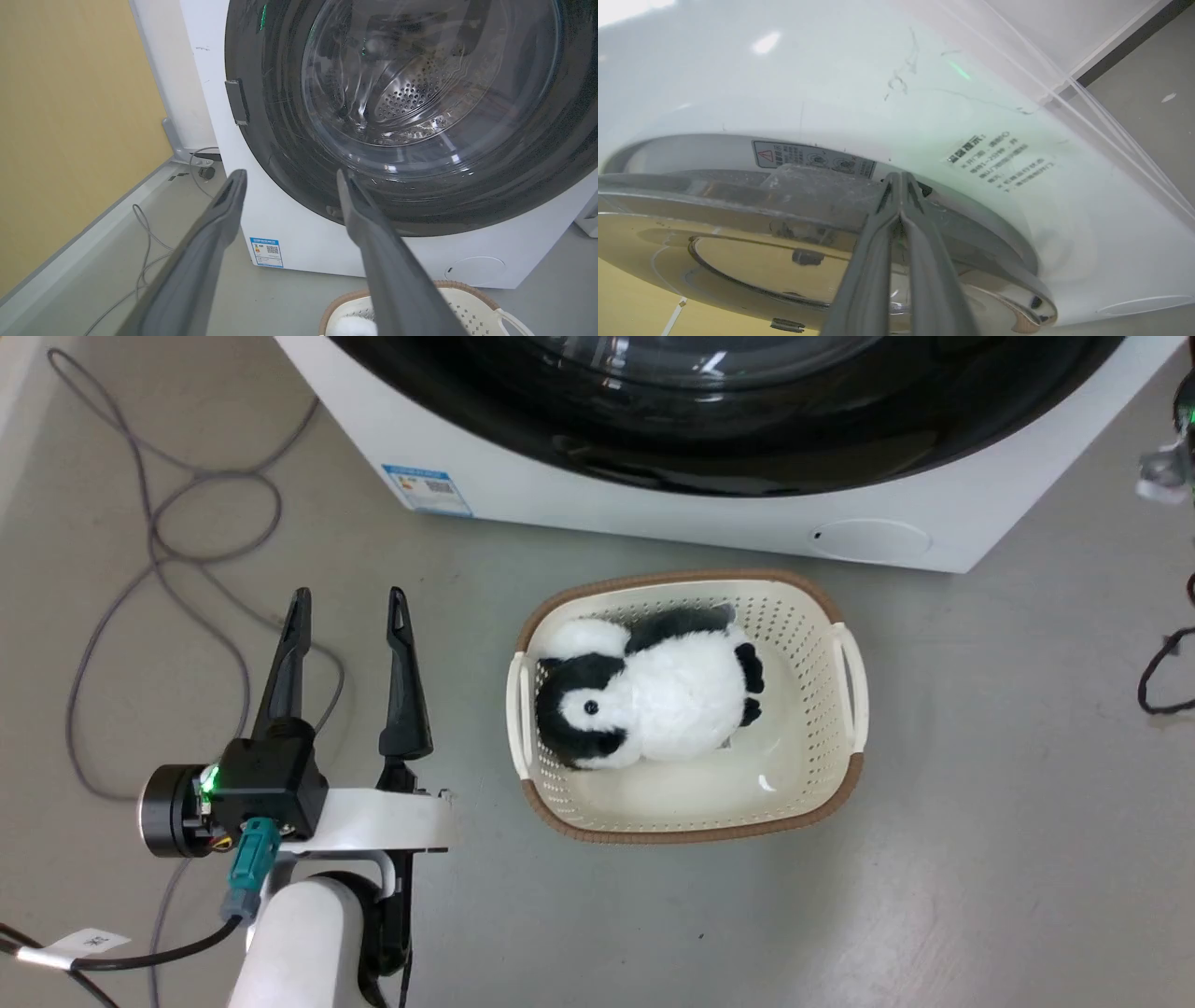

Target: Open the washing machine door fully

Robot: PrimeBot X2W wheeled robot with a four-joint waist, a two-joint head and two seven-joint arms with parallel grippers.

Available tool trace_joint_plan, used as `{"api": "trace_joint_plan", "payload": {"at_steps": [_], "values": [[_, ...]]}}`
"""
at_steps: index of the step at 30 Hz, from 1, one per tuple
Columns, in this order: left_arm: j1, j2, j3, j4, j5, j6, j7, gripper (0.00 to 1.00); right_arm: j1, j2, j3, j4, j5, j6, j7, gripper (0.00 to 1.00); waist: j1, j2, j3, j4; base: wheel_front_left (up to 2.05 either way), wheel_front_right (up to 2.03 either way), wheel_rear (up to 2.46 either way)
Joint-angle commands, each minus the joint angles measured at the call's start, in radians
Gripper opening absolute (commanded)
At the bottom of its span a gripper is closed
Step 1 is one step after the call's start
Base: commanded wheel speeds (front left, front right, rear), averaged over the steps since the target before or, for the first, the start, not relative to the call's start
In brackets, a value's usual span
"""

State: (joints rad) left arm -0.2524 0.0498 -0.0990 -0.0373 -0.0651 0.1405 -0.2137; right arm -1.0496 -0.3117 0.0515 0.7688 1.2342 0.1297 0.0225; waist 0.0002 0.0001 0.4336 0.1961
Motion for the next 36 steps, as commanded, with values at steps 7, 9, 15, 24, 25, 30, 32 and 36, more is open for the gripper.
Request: {"api": "trace_joint_plan", "payload": {"at_steps": [7,9,15,24,25,30,32,36], "values": [[-0.038,0.0,-0.012,0.002,-0.015,0.02,-0.025,1.0,-0.086,-0.029,0.046,0.053,0.098,0.001,0.067,0.0,-0.0002,-0.0001,0.029,0.017,0.0,0.0,0.0],[-0.042,0.0,-0.012,0.004,-0.017,0.022,-0.029,1.0,-0.093,-0.034,0.059,0.049,0.131,0.001,0.11,0.0,-0.0002,-0.0001,0.032,0.017,0.0,0.0,0.0],[-0.044,0.0,-0.007,0.015,-0.016,0.021,-0.041,1.0,-0.075,-0.049,0.1,0.017,0.231,0.001,0.237,0.0,-0.0002,-0.0001,0.025,0.009,0.0,0.0,0.0],[-0.02,0.0,0.004,0.038,-0.007,0.004,-0.048,1.0,0.029,-0.057,0.155,-0.065,0.293,0.001,0.354,0.0,-0.0002,-0.0001,-0.036,-0.022,0.0,0.0,0.0],[-0.02,0.0,0.004,0.038,-0.007,0.004,-0.048,1.0,0.029,-0.057,0.155,-0.065,0.293,0.001,0.354,0.0,-0.0002,-0.0001,-0.036,-0.022,0.0,0.0,0.0],[-0.005,0.0,0.012,0.051,-0.002,-0.005,-0.048,1.0,0.091,-0.051,0.167,-0.103,0.302,0.001,0.366,0.0,-0.0002,-0.0001,-0.07,-0.037,0.0,0.0,0.0],[0.0,0.0,0.015,0.054,-0.001,-0.007,-0.048,1.0,0.113,-0.047,0.171,-0.115,0.305,0.001,0.367,0.0,-0.0002,-0.0001,-0.083,-0.042,0.0,0.0,0.0],[0.014,0.0,0.019,0.061,-0.001,-0.011,-0.048,1.0,0.154,-0.033,0.169,-0.137,0.321,0.001,0.366,0.0,-0.0002,-0.0001,-0.107,-0.048,0.0,0.0,0.0]]}}
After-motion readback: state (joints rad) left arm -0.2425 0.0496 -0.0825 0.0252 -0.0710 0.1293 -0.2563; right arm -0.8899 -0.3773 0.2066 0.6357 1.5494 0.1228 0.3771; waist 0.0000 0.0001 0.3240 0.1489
